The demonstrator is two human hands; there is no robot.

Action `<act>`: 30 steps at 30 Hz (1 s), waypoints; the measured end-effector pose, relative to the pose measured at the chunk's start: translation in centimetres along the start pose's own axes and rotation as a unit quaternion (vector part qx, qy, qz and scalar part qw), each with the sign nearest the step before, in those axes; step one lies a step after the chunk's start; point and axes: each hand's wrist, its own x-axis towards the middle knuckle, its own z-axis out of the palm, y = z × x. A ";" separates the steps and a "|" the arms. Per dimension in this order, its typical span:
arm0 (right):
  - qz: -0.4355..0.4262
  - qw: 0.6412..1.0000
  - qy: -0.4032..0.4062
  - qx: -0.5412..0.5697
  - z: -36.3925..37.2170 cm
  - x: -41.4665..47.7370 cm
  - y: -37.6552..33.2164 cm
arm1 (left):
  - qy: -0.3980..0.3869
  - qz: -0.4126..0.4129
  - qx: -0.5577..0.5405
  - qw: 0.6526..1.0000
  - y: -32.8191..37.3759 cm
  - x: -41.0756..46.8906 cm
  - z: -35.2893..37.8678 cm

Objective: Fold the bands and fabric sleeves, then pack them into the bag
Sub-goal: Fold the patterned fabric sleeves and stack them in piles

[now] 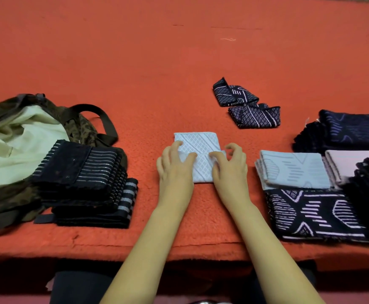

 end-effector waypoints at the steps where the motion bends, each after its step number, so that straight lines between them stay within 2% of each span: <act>1: -0.024 1.000 0.004 -0.004 0.0 -0.1 0.0 | -0.008 0.044 -0.008 0.999 -0.2 0.1 0.1; 2: -0.057 0.998 0.003 -0.002 0.1 -0.1 0.2 | -0.025 0.073 -0.033 0.996 -0.4 0.2 0.1; 4: -0.081 0.995 -0.041 0.033 0.2 -0.1 0.6 | -0.074 0.075 -0.094 0.990 -1.0 0.3 -0.3; 7: -0.030 0.989 -0.104 0.096 -0.1 -0.1 1.0 | -0.131 0.045 -0.123 0.983 -1.7 -0.1 -0.8; 11: -0.022 0.986 -0.108 0.123 -0.1 -0.2 0.9 | -0.136 0.040 -0.143 0.979 -2.0 -0.1 -0.7; 16: -0.007 0.981 -0.110 0.161 -0.4 -0.2 1.0 | -0.158 -0.003 -0.243 0.957 -2.1 0.1 -1.4; 22: 0.004 0.976 -0.108 0.187 -0.4 -0.2 1.0 | -0.192 0.034 -0.188 0.963 -2.4 -0.2 -1.5; 30: -0.004 0.965 -0.086 0.246 -1.2 -0.7 0.3 | -0.109 0.025 -0.181 0.977 -1.9 -0.1 -1.5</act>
